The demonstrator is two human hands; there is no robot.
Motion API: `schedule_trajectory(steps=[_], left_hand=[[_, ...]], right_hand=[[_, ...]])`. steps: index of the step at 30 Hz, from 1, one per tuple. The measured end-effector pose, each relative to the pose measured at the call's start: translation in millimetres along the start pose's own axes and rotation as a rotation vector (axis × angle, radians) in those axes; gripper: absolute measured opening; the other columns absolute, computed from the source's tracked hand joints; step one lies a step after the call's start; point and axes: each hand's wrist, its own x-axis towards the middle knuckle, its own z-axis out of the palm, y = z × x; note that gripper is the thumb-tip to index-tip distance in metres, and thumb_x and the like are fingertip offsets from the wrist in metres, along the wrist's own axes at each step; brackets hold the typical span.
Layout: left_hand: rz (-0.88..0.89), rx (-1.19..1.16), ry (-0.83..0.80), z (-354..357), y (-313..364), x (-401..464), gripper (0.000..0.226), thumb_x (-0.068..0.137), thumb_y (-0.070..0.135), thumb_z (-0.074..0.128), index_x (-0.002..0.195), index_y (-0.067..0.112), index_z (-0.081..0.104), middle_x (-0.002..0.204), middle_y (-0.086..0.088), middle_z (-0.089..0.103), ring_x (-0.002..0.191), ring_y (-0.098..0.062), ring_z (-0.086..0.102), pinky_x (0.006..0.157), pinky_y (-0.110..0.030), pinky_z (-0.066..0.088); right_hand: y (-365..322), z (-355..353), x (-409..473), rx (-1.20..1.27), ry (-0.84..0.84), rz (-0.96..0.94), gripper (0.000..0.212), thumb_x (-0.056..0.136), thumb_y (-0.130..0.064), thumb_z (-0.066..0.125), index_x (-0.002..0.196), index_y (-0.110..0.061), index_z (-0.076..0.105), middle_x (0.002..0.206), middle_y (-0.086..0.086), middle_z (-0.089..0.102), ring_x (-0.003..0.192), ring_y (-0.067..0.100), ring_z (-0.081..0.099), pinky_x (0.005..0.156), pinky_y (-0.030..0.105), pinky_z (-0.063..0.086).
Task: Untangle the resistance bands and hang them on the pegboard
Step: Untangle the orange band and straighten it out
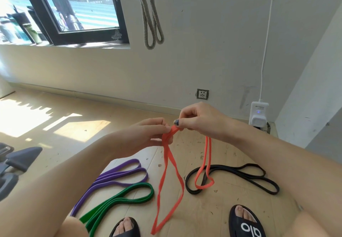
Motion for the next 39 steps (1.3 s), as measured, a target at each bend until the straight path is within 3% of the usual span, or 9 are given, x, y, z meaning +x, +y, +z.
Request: schedule_trajectory(steps=[5,9,15,22,28,32,35,39], left_hand=[[0.000,0.042,-0.003,0.1,0.1,-2.7,0.023,0.102,0.022,0.053,0.099,0.002,0.065,0.090,-0.008,0.068,0.091,-0.022,0.068,0.096,-0.035,0.057],[0.037,0.114,0.044,-1.8,0.5,-1.6,0.033,0.090,0.037,0.060,0.090,0.006,0.070,0.091,-0.006,0.072,0.087,-0.016,0.067,0.088,-0.029,0.057],[0.119,0.192,0.085,-4.0,-3.8,-0.9,0.022,0.101,0.021,0.056,0.104,0.005,0.072,0.101,-0.001,0.077,0.098,-0.013,0.071,0.086,-0.020,0.055],[0.146,0.101,0.114,-4.3,-0.4,-1.6,0.021,0.098,0.017,0.060,0.117,0.008,0.055,0.097,-0.009,0.078,0.097,-0.023,0.074,0.085,-0.027,0.059],[0.174,0.171,0.139,-1.3,-1.1,1.9,0.014,0.102,0.013,0.055,0.105,0.006,0.066,0.092,-0.005,0.076,0.091,-0.018,0.073,0.084,-0.025,0.058],[0.171,0.131,0.188,0.5,-1.9,4.6,0.015,0.104,0.013,0.053,0.106,0.005,0.065,0.089,-0.004,0.074,0.091,-0.022,0.074,0.087,-0.030,0.060],[0.208,0.241,0.226,4.3,0.0,7.3,0.014,0.103,0.015,0.055,0.103,0.009,0.068,0.083,0.001,0.073,0.079,-0.013,0.071,0.079,-0.026,0.060],[0.228,0.311,0.276,7.1,1.5,9.3,0.015,0.102,0.020,0.057,0.104,0.013,0.070,0.083,0.003,0.073,0.076,-0.006,0.068,0.074,-0.021,0.056]], right_hand=[[1.3,0.5,0.8,-0.003,0.006,0.004,0.025,0.095,-0.034,0.069,0.075,-0.019,0.075,0.062,-0.015,0.060,0.065,0.002,0.052,0.068,0.027,0.042],[2.2,-1.6,0.0,0.015,0.005,0.007,0.026,0.096,-0.033,0.068,0.076,-0.019,0.074,0.056,-0.018,0.056,0.053,-0.004,0.048,0.060,0.021,0.036],[5.2,-2.6,0.4,0.032,0.032,0.022,0.027,0.096,-0.034,0.067,0.076,-0.018,0.074,0.058,-0.013,0.052,0.048,-0.002,0.043,0.055,0.021,0.034],[9.2,-5.6,1.1,0.050,0.043,0.051,0.026,0.096,-0.033,0.067,0.078,-0.015,0.074,0.058,-0.012,0.050,0.045,0.001,0.039,0.048,0.019,0.031],[11.4,-4.5,0.4,0.052,0.048,0.054,0.028,0.098,-0.032,0.065,0.079,-0.013,0.072,0.059,-0.009,0.052,0.044,0.001,0.040,0.049,0.021,0.032],[9.5,-3.7,-1.8,0.066,0.030,0.068,0.028,0.101,-0.029,0.060,0.082,-0.011,0.069,0.063,-0.001,0.060,0.053,0.011,0.051,0.053,0.027,0.044],[7.0,0.4,-1.9,0.064,-0.006,0.084,0.036,0.104,-0.033,0.051,0.082,-0.010,0.067,0.065,-0.001,0.065,0.055,0.015,0.054,0.055,0.029,0.046],[4.8,6.4,0.2,0.030,-0.073,0.113,0.048,0.106,-0.043,0.046,0.076,-0.012,0.067,0.058,-0.005,0.052,0.049,0.009,0.044,0.048,0.024,0.039]])
